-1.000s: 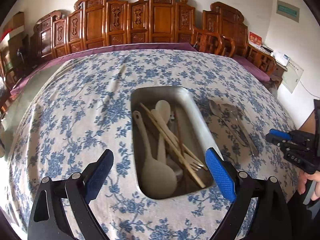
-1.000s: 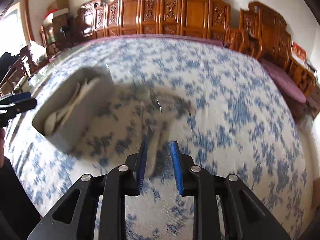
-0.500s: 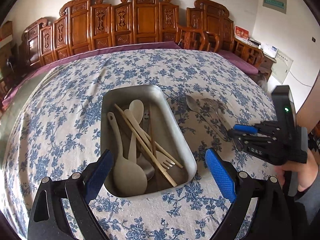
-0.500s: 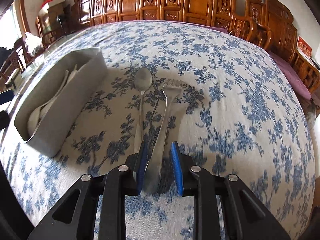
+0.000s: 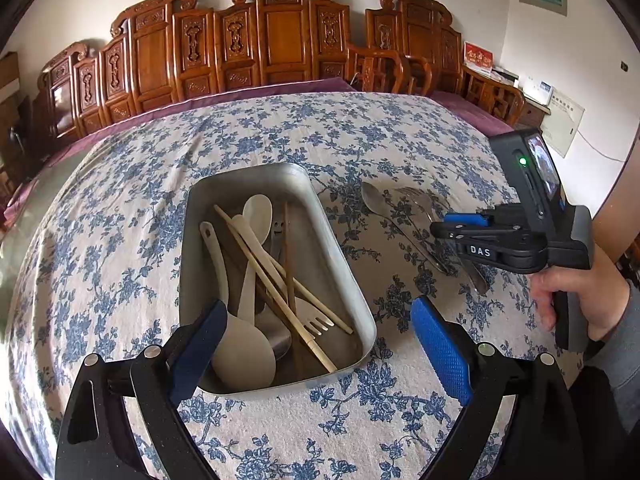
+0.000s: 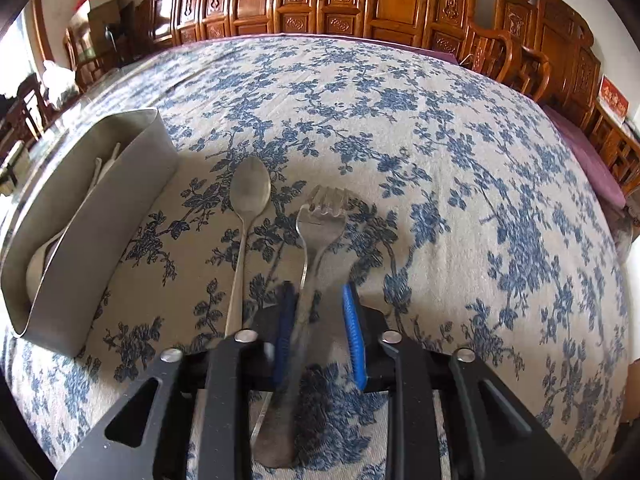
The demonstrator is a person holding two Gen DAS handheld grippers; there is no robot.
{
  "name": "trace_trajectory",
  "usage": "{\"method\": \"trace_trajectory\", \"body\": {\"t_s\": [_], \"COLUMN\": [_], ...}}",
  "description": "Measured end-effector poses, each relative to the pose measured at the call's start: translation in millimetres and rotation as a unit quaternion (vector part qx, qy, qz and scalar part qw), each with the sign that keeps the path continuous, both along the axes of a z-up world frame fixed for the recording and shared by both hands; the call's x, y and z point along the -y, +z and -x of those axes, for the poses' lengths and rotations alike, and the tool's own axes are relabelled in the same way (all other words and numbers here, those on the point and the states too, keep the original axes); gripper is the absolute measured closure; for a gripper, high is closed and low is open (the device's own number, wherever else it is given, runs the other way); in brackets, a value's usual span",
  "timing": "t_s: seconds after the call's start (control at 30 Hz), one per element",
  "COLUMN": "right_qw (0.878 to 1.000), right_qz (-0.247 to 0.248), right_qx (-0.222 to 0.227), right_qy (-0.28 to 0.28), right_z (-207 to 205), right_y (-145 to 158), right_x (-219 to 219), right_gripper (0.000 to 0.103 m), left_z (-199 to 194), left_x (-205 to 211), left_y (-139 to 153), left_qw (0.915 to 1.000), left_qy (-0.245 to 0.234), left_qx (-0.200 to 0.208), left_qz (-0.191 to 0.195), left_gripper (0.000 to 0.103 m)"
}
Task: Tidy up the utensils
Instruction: 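Grasp the metal fork on the cloth with the right tool, then grasp the metal spoon with the left tool while the right tool holds the fork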
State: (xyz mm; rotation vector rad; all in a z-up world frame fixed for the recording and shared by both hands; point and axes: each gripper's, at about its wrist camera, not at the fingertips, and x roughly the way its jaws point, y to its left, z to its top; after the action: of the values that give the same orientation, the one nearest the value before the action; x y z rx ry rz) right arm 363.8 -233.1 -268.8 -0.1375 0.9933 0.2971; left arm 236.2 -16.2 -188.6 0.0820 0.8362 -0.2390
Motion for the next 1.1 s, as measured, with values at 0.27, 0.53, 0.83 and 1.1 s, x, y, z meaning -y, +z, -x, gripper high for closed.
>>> {"method": "trace_trajectory", "body": {"t_s": [0.27,0.53,0.83,1.1], "right_qw": [1.0,0.999,0.998,0.996], "right_qz": [-0.01,-0.03,-0.063,-0.086], "right_qx": [0.02,0.026,0.021,0.014], "right_qy": [-0.008,-0.007,-0.011,-0.01], "right_z": [10,13,10,7], "right_y": [-2,-3,-5,-5], "right_x": [31,58,70,75], "right_gripper": [0.095,0.095,0.095,0.094], "left_z": [-9,-42,-101,-144], "left_x": [7,37,83,111], "left_y": [9,18,3,-23], "left_qw": [0.9997,0.9996,0.997,0.9951], "left_qy": [0.019,0.018,0.005,0.018], "left_qx": [-0.013,-0.02,-0.063,-0.097], "left_qz": [0.011,0.011,0.044,0.013], "left_gripper": [0.014,0.015,0.047,0.055]}}
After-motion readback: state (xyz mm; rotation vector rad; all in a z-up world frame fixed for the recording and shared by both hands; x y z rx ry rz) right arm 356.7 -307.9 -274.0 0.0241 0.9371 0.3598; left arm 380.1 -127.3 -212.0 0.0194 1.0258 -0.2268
